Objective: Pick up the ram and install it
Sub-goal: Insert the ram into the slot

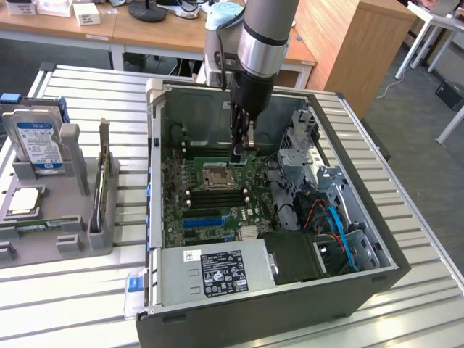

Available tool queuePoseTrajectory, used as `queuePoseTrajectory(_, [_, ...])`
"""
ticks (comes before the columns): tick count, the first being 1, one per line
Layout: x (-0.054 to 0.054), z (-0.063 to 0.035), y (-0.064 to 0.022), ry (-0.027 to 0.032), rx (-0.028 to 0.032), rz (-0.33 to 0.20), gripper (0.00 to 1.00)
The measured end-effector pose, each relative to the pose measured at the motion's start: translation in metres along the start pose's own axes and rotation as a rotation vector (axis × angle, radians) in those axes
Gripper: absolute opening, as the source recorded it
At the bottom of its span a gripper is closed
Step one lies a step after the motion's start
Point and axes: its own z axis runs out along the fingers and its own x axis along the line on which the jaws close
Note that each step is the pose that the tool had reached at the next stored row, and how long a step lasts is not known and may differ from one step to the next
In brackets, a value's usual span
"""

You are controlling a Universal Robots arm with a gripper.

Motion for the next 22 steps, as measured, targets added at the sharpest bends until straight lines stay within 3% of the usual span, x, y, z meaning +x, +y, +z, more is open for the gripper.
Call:
queuePoseTrajectory(11, [0.001,0.0046,0.0,-0.0003,0.0001,0.0,0.12])
queuePoseTrajectory(22, [0.013,0.0042,-0.0001,-0.0001,-0.0001,0.0,0.12])
